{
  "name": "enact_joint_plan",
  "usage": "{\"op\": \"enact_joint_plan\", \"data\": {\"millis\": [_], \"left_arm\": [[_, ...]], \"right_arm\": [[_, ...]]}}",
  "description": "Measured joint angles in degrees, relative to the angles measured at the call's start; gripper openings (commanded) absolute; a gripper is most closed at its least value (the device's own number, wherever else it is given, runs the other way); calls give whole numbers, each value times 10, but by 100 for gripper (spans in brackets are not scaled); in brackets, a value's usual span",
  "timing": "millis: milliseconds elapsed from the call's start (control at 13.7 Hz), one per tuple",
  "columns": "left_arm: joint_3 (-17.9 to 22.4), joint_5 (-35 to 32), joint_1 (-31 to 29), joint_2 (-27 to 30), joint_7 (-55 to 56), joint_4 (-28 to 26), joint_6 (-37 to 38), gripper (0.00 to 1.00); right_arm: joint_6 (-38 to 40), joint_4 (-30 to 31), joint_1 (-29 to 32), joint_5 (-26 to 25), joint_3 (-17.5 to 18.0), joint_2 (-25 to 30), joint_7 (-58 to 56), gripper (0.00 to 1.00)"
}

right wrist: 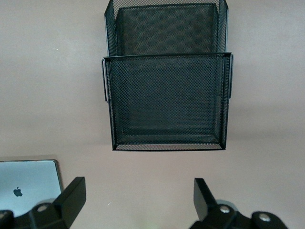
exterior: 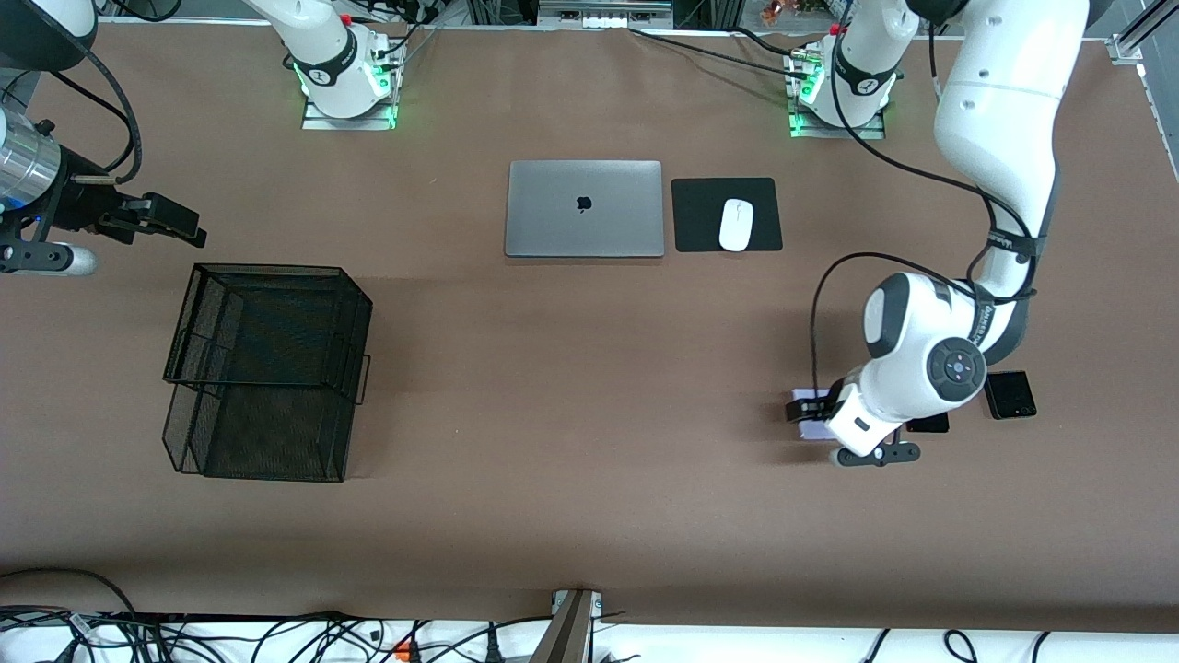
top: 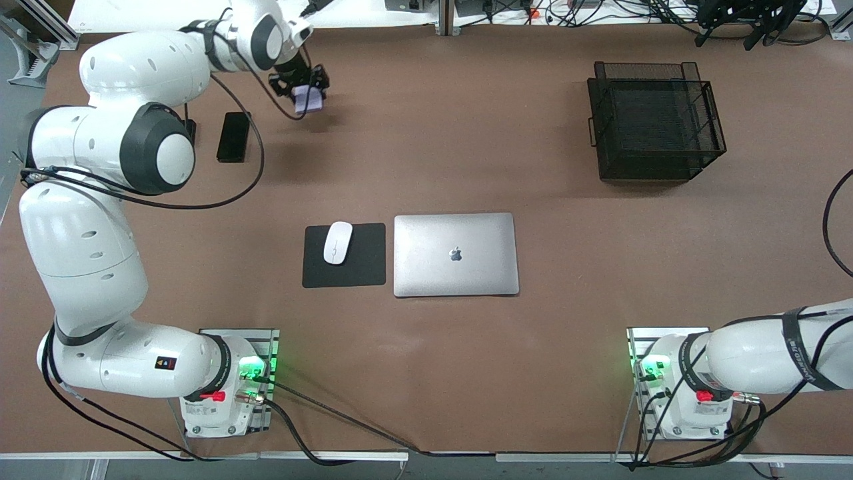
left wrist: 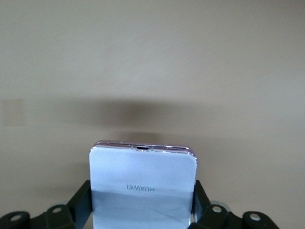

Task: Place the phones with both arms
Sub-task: 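Carry the white phone toward the laptop with the left gripper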

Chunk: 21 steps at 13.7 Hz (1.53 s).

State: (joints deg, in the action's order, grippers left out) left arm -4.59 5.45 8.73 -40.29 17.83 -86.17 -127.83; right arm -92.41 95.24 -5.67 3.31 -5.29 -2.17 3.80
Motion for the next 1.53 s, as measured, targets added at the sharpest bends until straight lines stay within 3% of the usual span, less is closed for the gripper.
{"op": "enact_joint_plan", "data": {"millis": [219,438,802,1094,1167,1312,1385,1531], "left_arm": [[-6,0,87,1,128,33,1,6],[-6,3,161,-15,181,41,-15,6],[-6,5,240,-110,235,127,-39,6],[0,5,282,-169,257,179,-41,14],[1,5,287,-179,261,187,-41,22],[4,5,288,-187,264,196,-41,61],[5,5,288,-188,265,199,-40,98],[8,5,288,-189,265,201,-40,100]], "right_arm": [[0,0,0,0,0,-1,0,100],[0,0,-1,0,0,-4,0,100],[0,0,-1,5,0,-5,0,100],[0,0,-3,24,0,-6,0,100],[0,0,-5,25,0,-7,0,100],[-6,0,-17,31,0,-10,2,100],[-10,0,-23,35,1,-12,7,100],[-21,0,-37,40,1,-17,27,100]]}}
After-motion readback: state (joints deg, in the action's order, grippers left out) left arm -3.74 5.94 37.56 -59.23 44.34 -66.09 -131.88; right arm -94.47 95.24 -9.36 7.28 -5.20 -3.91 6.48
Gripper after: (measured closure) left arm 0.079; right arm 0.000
